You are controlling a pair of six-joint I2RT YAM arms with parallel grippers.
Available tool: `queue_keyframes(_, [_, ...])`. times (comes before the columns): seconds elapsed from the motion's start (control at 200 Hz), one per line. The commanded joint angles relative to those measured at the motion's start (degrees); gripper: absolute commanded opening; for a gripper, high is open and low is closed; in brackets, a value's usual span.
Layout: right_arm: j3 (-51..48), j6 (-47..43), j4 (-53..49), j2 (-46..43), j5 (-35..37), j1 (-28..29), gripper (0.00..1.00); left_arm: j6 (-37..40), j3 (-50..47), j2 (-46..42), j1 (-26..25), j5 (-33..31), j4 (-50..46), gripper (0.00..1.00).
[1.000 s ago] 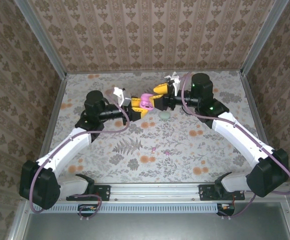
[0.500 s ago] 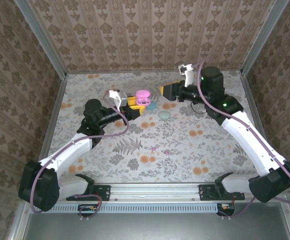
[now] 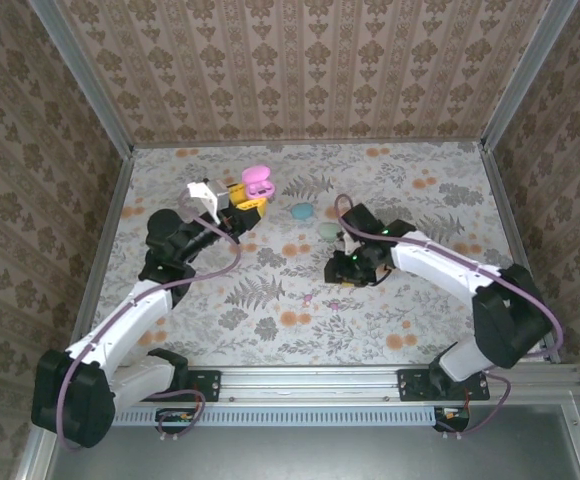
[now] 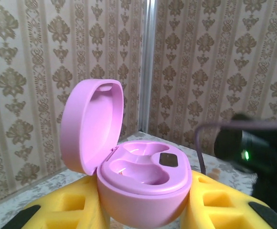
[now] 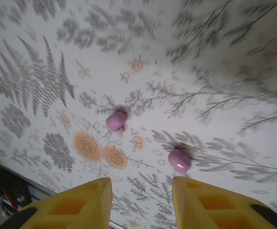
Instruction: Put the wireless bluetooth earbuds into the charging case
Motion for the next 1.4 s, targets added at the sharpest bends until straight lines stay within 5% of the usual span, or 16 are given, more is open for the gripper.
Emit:
queue_keyframes(0.0, [1.6, 3.82, 4.23, 4.89, -1.63, 2.64, 0.39, 0.09, 0.34, -1.65, 0.37, -0.66, 0.29, 0.3])
queue_keyframes(0.46, [6.96, 19.57, 7.37, 15.93, 5.49, 9.39, 0.42, 2.93, 0.22, -5.73, 1.5, -1.61, -4.2, 0.31])
queue_keyframes(1.175, [10.91, 20.59, 0.79, 19.47, 10.45, 12.34, 0.44, 2.67, 0.25, -6.44, 2.57, -1.09, -4.84, 0.31])
queue_keyframes(1.395, [11.63, 19.57, 1.04, 20.02, 10.26, 12.66, 0.38, 2.59, 0.51, -6.44, 2.57, -0.93, -4.99, 0.31])
